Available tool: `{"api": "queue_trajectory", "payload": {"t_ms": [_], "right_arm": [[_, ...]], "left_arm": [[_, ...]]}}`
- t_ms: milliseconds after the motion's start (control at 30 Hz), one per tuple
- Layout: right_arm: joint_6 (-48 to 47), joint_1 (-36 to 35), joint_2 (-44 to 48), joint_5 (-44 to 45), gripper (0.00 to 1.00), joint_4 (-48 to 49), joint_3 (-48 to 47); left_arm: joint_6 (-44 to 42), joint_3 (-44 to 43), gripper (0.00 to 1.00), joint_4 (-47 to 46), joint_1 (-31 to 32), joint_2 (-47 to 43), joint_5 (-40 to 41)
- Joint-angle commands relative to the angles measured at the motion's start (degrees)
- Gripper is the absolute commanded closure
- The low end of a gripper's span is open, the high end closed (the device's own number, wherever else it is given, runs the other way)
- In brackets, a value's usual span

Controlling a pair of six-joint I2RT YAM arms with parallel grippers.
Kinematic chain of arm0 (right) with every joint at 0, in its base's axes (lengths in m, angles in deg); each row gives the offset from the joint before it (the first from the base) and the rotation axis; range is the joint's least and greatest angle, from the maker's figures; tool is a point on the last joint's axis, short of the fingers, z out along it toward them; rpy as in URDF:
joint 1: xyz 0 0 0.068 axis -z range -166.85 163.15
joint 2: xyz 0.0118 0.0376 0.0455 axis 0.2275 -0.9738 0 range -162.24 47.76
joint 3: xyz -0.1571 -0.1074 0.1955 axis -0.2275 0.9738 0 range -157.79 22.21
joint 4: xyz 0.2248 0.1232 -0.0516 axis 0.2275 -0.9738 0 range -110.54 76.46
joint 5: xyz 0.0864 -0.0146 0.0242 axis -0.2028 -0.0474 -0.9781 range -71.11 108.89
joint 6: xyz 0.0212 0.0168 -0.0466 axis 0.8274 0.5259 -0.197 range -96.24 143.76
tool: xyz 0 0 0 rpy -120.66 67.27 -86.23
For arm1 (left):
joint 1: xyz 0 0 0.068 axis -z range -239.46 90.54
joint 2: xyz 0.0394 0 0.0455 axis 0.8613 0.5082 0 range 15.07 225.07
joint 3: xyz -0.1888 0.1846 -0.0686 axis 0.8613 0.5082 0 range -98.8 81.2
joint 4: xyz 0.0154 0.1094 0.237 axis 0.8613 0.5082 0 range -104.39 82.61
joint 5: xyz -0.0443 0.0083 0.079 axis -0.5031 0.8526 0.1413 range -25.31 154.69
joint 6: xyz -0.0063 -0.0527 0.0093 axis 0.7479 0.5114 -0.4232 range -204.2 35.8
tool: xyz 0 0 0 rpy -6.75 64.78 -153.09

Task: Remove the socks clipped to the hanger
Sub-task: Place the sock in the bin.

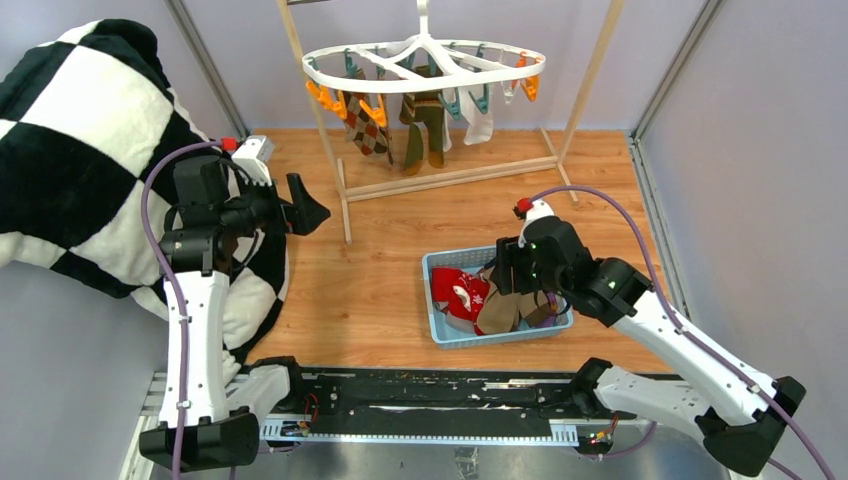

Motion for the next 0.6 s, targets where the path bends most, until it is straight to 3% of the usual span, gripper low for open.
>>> {"api": "queue_trajectory", "payload": {"t_ms": [0,67,367,500,567], "right_arm": [[0.69,0.67,-3.08,-3.20,0.52,2.61,0.35],[1.73,0.80,-4.74,-3.77,0.62,4.71,2.62],[3.78,10.83,-5.97,-1.67,0.79,17.89,22.01],[2.94,13.67,-5.61,-1.51,0.76,21.34,25.71],[1.63,13.32,-3.70,-4.88,0.60,21.10,23.88]], "left_arm": [[-0.91,-1.62,0.00,1.55,-1.54,1.25,0.09],[-1.22,-1.87,0.00,2.11,-2.52,1.81,-0.40],[-4.20,-2.17,0.00,4.20,-6.28,3.06,-2.72],[-4.71,-1.81,0.00,4.58,-7.65,3.86,-3.12],[-4.69,-1.68,0.00,4.74,-8.09,4.15,-3.01]]}}
